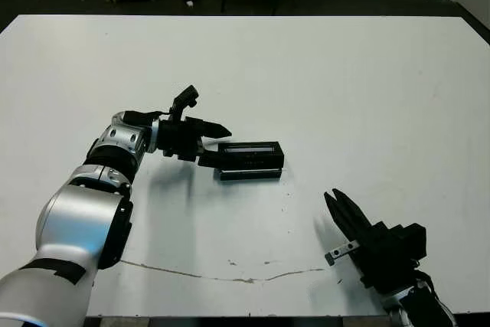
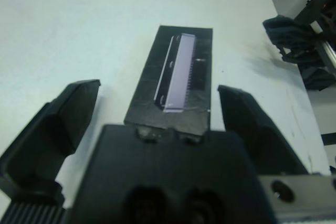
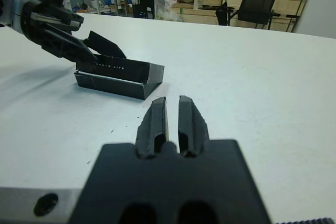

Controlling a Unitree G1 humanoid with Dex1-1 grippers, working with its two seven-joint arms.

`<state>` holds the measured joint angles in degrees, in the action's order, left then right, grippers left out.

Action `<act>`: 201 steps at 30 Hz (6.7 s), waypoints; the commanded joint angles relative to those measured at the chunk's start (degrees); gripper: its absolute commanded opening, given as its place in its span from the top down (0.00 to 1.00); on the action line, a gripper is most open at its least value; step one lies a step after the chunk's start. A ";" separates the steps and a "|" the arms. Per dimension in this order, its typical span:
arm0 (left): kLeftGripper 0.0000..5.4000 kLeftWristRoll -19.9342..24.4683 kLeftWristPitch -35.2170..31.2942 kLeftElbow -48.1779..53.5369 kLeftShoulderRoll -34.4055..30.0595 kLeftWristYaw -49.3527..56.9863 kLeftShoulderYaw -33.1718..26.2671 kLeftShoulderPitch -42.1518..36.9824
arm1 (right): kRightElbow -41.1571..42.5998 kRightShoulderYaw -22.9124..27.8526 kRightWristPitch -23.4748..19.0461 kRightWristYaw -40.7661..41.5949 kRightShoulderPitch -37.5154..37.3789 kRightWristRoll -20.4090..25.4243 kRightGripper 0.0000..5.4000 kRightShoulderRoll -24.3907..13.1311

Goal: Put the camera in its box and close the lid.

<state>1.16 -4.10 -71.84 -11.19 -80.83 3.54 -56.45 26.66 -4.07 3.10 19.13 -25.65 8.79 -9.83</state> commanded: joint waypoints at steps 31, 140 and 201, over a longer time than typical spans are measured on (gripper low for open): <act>0.02 -1.44 0.67 -1.80 0.33 -2.18 -0.25 1.69 | -0.85 0.17 0.03 0.15 -3.02 -0.13 1.00 -0.99; 0.58 -1.88 -33.32 61.20 -11.85 13.10 27.32 6.12 | -4.35 -2.14 5.66 -1.44 -1.83 -1.31 1.00 -0.23; 0.59 -6.66 -29.39 51.79 -15.37 14.94 29.53 8.21 | -1.13 -1.75 0.71 -2.10 -3.42 -1.67 1.00 -0.92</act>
<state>-2.30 -32.50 -17.54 -23.78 -67.33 32.71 -49.95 25.90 -6.04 4.98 17.04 -25.80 7.22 -9.77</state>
